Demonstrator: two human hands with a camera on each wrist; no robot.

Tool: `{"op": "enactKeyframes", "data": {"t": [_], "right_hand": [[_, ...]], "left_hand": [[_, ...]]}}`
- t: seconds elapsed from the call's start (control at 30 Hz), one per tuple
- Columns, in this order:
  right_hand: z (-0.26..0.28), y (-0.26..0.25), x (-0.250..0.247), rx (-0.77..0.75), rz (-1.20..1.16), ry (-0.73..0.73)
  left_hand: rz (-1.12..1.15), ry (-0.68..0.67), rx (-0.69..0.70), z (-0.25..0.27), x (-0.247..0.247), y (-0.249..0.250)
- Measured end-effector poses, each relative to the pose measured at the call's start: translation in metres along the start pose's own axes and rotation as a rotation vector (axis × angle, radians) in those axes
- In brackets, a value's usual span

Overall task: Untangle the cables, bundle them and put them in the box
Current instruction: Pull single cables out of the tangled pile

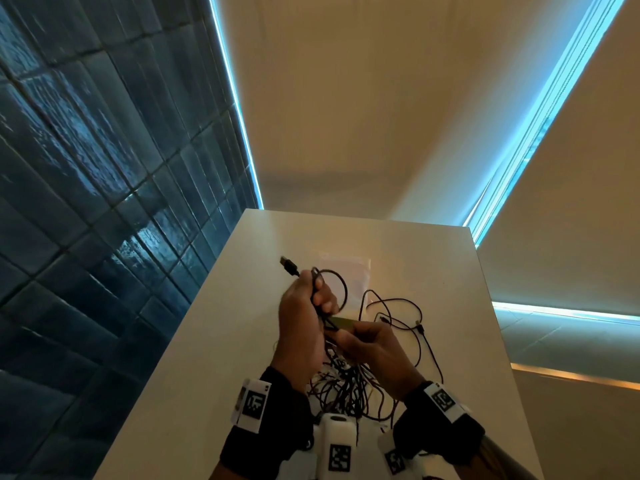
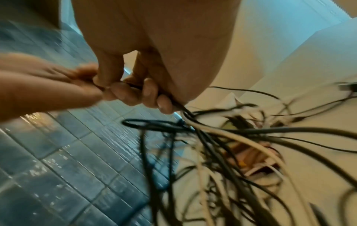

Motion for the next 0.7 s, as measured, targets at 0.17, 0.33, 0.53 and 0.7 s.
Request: {"op": "enactKeyframes", "data": {"t": [0.17, 0.33, 0.53, 0.7], "right_hand": [[0.012, 0.036, -0.019, 0.114, 0.072, 0.056], [0.009, 0.041, -0.022, 0.121, 0.089, 0.014], [-0.003, 0.051, -0.048, 0.096, 0.423, 0.117], [-0.013, 0.029, -0.058, 0.046, 0.546, 0.309]], "left_hand": [[0.092, -0.052, 0.147, -0.004, -0.002, 0.046], [0.078, -0.054, 0.172, 0.000, -0.003, 0.049], [-0.072, -0.008, 0.265, 0.005, 0.000, 0.058], [-0.250, 0.077, 0.308, 0.004, -0.004, 0.044]]}}
Point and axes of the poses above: each hand's wrist, its own z-axis away from the middle knuckle, its own x-axis out of the palm, y = z × x, the point moved 6 cm from there along -z, towards the middle knuckle, and after that the axes turned 2 degrees about -y, right-handed, at the moved point
